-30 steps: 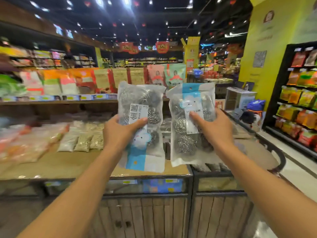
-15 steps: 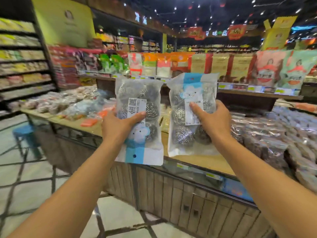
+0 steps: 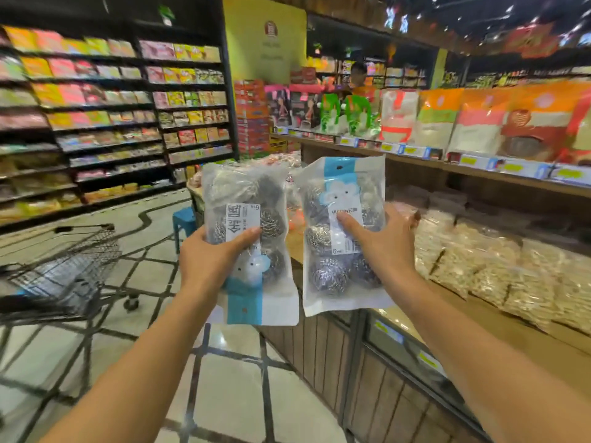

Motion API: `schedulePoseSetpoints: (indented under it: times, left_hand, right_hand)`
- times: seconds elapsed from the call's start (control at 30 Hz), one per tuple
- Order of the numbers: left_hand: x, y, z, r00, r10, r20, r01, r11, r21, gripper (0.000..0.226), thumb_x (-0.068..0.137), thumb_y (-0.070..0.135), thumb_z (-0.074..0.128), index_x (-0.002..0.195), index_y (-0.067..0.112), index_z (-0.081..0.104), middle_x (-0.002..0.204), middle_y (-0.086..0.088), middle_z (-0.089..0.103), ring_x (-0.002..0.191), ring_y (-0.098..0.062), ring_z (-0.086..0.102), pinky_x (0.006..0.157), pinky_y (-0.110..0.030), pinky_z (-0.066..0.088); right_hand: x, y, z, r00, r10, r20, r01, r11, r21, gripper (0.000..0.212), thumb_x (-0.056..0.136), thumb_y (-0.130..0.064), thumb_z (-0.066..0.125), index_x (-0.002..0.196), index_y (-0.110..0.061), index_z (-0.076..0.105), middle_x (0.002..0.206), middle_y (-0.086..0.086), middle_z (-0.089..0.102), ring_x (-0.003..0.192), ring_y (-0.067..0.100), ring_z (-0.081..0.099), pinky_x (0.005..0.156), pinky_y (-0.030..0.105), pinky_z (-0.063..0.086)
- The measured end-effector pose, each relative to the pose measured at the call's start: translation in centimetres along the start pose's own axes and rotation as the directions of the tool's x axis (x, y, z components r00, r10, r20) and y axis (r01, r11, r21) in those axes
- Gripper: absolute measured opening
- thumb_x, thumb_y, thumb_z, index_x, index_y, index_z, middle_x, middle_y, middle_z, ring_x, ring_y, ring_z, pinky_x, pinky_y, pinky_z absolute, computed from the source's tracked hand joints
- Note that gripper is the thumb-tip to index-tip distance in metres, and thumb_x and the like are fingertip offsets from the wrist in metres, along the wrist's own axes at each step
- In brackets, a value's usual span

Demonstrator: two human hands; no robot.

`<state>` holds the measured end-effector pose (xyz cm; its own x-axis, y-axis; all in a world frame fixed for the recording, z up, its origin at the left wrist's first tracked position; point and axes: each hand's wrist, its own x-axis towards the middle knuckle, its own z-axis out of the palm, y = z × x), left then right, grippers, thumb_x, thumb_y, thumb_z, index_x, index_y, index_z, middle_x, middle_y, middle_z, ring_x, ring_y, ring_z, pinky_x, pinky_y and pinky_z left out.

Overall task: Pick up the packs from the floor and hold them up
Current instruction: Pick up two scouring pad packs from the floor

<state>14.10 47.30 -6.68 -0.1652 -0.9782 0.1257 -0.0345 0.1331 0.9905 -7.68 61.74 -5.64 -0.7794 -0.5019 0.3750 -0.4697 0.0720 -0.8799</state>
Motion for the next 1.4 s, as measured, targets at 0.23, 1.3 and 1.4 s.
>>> schedulePoseSetpoints:
  times: [0.23, 1.3, 1.4]
  left_hand:
    - [10.1, -0.8, -3.4, 0.977, -0.034, -0.213, 0.044, 0.998, 0.041, 0.037, 0.062, 0.035, 0.098, 0.089, 0.021, 0.076, 0.086, 0.001, 0.08, 0.082, -0.021, 0.078, 0.079, -0.045, 0.064]
    - [61.2, -12.9, -23.9, 0.872, -0.151, -0.466, 0.19, 0.981, 0.039, 0.04, 0.066, 0.036, 0.094, 0.094, 0.021, 0.07, 0.09, -0.002, 0.079, 0.078, -0.023, 0.076, 0.069, -0.038, 0.061]
    - [66.5, -14.4, -24.8, 0.849, -0.131, -0.512, 0.17, 0.985, 0.03, 0.033, 0.068, 0.031, 0.094, 0.088, 0.024, 0.068, 0.086, 0.002, 0.078, 0.077, -0.02, 0.076, 0.069, -0.037, 0.061]
  right_hand:
    - [7.9, -0.7, 13.4, 0.984, -0.054, 0.168, 0.043, 0.997, 0.066, 0.084, 0.065, -0.083, 0.071, 0.129, -0.03, 0.063, 0.118, -0.01, 0.072, 0.107, 0.02, 0.069, 0.09, 0.048, 0.057]
    - [29.8, -6.2, 73.8, 0.862, -0.062, 0.503, -0.022, 0.987, 0.158, 0.053, 0.078, -0.058, 0.082, 0.116, -0.026, 0.066, 0.1, -0.015, 0.069, 0.096, 0.014, 0.068, 0.084, 0.038, 0.052]
    - [32.6, -6.2, 79.8, 0.848, -0.069, 0.526, -0.023, 0.986, 0.167, 0.047, 0.078, -0.058, 0.082, 0.108, -0.028, 0.063, 0.095, -0.02, 0.067, 0.088, 0.006, 0.066, 0.081, 0.038, 0.053]
